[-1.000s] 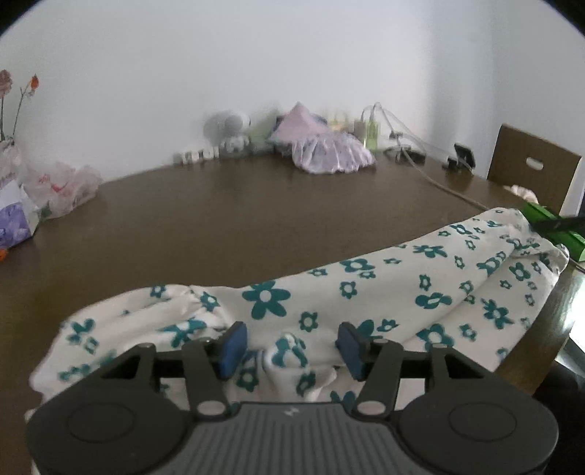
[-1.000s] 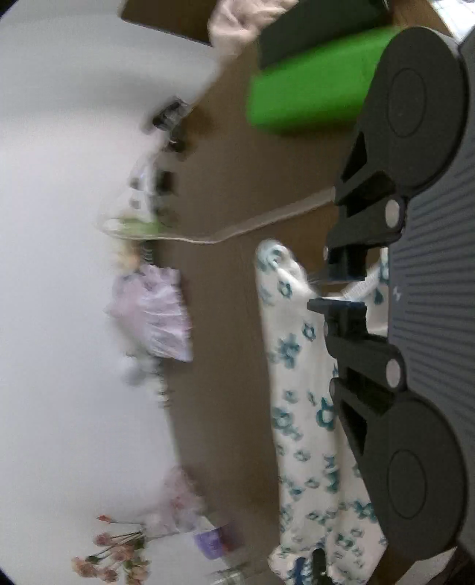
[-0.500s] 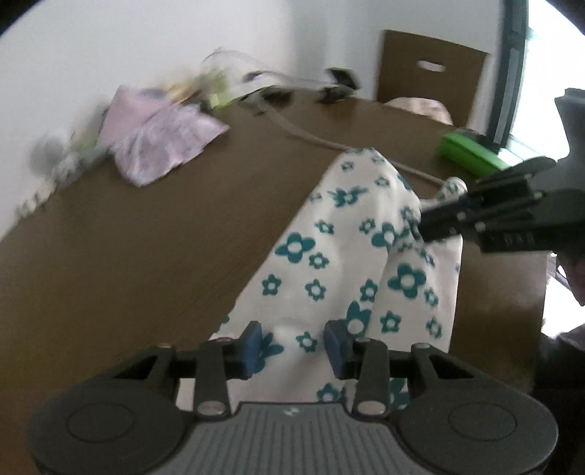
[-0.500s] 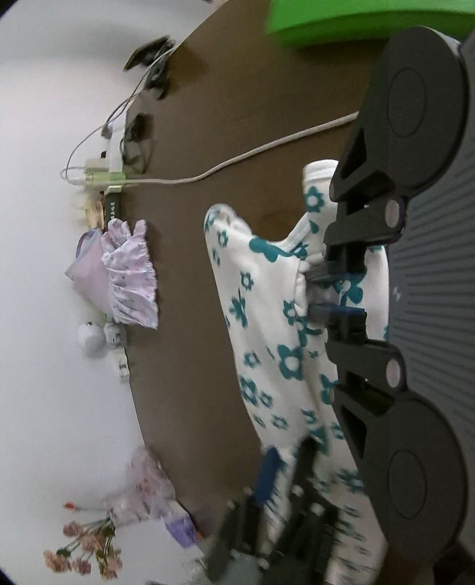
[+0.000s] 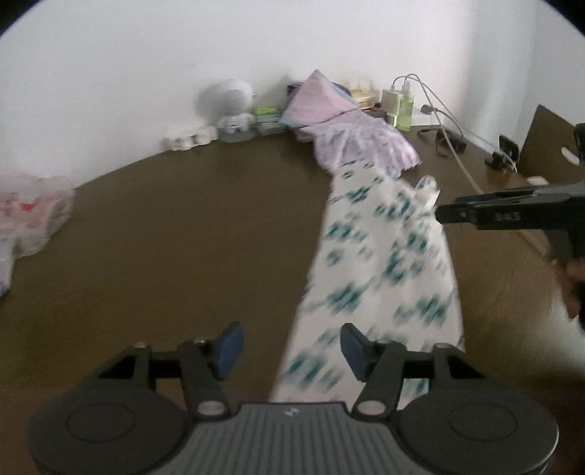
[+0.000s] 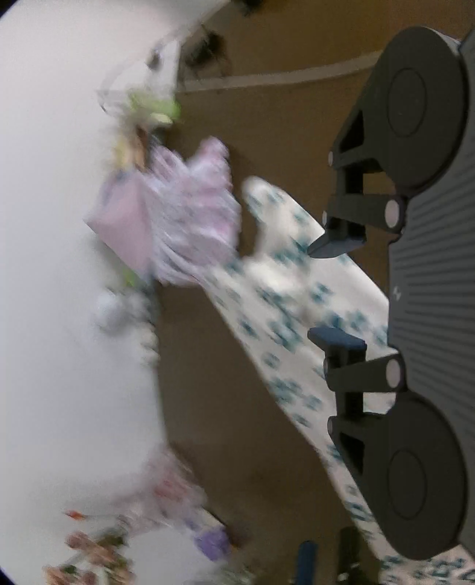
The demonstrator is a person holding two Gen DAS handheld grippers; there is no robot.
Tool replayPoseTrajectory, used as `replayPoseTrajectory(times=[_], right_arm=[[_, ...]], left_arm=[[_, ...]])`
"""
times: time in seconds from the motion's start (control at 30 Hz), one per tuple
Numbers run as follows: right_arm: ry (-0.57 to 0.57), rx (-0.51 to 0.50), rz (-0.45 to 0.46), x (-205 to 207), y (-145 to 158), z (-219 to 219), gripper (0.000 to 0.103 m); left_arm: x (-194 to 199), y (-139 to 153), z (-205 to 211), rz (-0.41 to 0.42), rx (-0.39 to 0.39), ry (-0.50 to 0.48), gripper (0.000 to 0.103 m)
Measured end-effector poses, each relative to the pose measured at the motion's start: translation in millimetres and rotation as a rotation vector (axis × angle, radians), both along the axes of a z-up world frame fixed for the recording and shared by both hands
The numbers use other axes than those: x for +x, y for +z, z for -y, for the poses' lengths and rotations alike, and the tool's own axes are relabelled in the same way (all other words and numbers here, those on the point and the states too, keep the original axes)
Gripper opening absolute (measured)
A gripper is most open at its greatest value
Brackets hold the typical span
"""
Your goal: Fold clothes
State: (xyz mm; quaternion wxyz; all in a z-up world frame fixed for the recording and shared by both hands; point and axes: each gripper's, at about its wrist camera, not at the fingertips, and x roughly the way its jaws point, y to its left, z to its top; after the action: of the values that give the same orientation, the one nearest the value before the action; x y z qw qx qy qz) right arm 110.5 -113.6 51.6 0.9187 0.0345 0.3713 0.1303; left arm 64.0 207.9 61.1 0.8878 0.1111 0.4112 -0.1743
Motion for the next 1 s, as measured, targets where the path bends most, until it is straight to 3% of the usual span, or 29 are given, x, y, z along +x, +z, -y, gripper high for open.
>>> replayPoseTrajectory(times=[0.03, 0.07, 0.13, 0.27, 0.37, 0.53, 0.6, 0.67, 0.8, 0.87, 1.0], right_arm=[[0.019, 0.002, -0.028, 5.4, -7.9, -8.8, 0.034], [0.035, -0.006, -0.037, 9.2, -13.3, -17.7, 0.019], [0.061, -0.024, -0.028, 20.7, -16.9, -35.2, 0.017], [0.124, -0.044, -0.009, 58.1, -18.7, -66.3, 0.013], [0.156, -0.085, 0.000, 93.6, -17.0, -86.2, 0.013], [0.215, -0.094, 0.039, 54.2, 4.9, -84.8, 0.013], [0.239, -0.098, 0.055, 38.4, 13.7, -84.2, 0.013], [0.262, -0.102, 0.070, 22.6, 22.5, -83.6, 0.015], [0.310, -0.107, 0.096, -11.0, 36.9, -81.8, 0.015], [0.334, -0.099, 0.084, -38.8, 27.9, -77.8, 0.015], [0.381, -0.083, 0.059, -94.3, 9.9, -69.9, 0.015]], left_arm=[[-1.7, -7.0, -5.7, -0.031, 0.005, 0.001, 0.054], [-6.4, -14.8, -10.0, -0.055, 0.008, 0.002, 0.043], [-13.3, -26.1, -18.5, -0.065, -0.017, 0.022, 0.034], [-22.1, -31.7, -32.7, -0.043, -0.140, 0.112, 0.013], [-16.3, -33.7, -24.4, -0.024, -0.191, 0.208, 0.013], [-17.4, -16.6, -4.3, -0.008, -0.305, 0.229, 0.015], [-28.4, -6.6, -3.6, 0.040, -0.309, 0.215, 0.024], [-38.9, -2.6, -3.8, 0.073, -0.278, 0.220, 0.032], [-52.2, -11.1, 5.8, 0.087, -0.183, 0.234, 0.033], [-68.3, -21.7, 7.9, 0.089, -0.160, 0.258, 0.033], [-101.7, -39.9, 18.2, 0.076, -0.151, 0.253, 0.014]])
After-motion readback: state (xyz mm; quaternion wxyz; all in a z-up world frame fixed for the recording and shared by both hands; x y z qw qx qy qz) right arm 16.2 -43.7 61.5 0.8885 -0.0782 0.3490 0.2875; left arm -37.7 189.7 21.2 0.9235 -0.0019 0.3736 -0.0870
